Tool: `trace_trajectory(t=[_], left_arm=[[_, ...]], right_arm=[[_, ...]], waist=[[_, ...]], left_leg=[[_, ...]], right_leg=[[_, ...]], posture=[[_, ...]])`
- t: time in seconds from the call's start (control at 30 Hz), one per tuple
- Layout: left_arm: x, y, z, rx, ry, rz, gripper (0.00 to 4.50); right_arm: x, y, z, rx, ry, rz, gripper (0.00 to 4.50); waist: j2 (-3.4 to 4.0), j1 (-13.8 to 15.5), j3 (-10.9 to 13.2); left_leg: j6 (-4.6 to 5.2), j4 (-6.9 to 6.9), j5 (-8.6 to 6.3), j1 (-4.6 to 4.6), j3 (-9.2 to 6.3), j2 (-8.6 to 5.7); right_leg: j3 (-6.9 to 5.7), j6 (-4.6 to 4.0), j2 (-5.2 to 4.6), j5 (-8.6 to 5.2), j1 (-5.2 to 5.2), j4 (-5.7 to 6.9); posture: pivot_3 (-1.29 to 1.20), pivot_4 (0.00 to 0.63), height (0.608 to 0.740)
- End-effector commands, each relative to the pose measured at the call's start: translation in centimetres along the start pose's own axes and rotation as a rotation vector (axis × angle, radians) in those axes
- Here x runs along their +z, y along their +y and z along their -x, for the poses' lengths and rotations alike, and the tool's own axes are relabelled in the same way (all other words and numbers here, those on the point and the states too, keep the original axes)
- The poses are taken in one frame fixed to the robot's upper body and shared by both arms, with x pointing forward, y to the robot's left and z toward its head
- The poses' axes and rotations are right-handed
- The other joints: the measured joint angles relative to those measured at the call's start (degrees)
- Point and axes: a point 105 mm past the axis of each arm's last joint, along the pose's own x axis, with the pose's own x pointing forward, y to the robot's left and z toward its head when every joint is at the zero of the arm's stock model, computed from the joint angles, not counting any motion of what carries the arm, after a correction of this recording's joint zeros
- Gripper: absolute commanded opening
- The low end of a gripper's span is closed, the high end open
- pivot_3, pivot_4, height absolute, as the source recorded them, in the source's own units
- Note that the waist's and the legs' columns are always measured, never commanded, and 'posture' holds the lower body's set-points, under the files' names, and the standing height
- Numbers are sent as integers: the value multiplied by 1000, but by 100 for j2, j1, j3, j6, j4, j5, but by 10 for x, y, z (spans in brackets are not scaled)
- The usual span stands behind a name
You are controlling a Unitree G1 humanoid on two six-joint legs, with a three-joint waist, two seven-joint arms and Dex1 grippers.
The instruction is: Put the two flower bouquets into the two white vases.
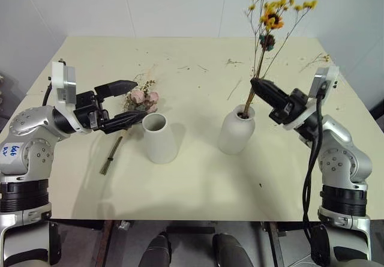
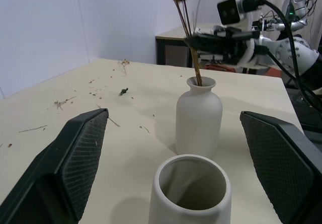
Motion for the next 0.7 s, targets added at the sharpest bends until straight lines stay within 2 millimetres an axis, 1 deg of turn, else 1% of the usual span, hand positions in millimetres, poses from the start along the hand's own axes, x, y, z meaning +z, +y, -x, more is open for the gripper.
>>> trace_trajectory(t=[0.03, 0.07, 0.17, 0.2, 0.27, 0.37, 0.53, 0.57, 0.63, 0.7], left_arm=[[14, -2, 6, 9, -18, -52, 4500], [14, -1, 6, 12, -19, -52, 4500], [13, 0, 6, 25, -18, -59, 4500], [13, 0, 6, 28, -17, -60, 4500], [13, 3, 10, 60, 1, -70, 4500], [12, 9, 15, 103, 26, -69, 4500], [11, 22, 32, 216, 179, -74, 4500], [7, 31, 41, 288, 269, -49, 4500], [0, 43, 58, 412, 406, 15, 4500], [-5, 47, 67, 457, 485, 47, 4500]], right_arm=[[8, 9, 0, 35, -19, 66, 29], [6, 6, 1, 17, -15, 93, 29], [2, -2, 7, -16, 10, 166, 596], [2, -3, 8, -17, 12, 173, 988], [6, -3, 13, -7, 19, 199, 1577], [12, -5, 19, -8, 29, 228, 2585], [29, -14, 36, -16, 90, 316, 4309], [38, -19, 43, -18, 125, 352, 4469], [52, -25, 54, -14, 170, 372, 4469], [55, -23, 57, 12, 211, 371, 4469]], waist=[[0, 1, 0], [0, 4, 0], [0, 15, 0], [0, 15, 0], [0, 16, 0], [0, 13, 0], [0, 15, 0], [0, 18, 0], [-2, 14, 1], [-1, 14, 1]], left_leg=[[0, 2, 0, 0, 0, 0], [0, 2, 0, 0, 0, 0], [0, 2, 0, 0, 0, 0], [0, 2, 0, 0, 0, -1], [0, 2, 0, -1, 0, -1], [0, -2, 0, 0, 0, -1], [0, -8, 0, -1, 0, -1], [0, -8, 0, -1, 0, -1], [1, -9, -1, -1, 0, -2], [5, -13, -3, 2, 1, -3]], right_leg=[[0, 0, 0, 0, 0, 1], [0, 0, 0, 0, 0, 1], [0, 0, 0, 0, 1, -1], [0, 0, -1, 0, 1, -3], [0, 0, -2, 0, 1, -4], [0, 0, -1, 0, 1, -6], [0, 0, -2, 0, -1, -10], [0, -1, -2, -1, 0, -12], [0, -1, -3, -1, 1, -15], [0, 0, -4, -1, 2, -18]], posture=[[0, 150, 740], [0, 150, 740], [0, 150, 740], [0, 150, 740], [0, 150, 740], [0, 150, 740], [0, 150, 740], [0, 150, 740], [0, 150, 740], [0, 150, 740]])
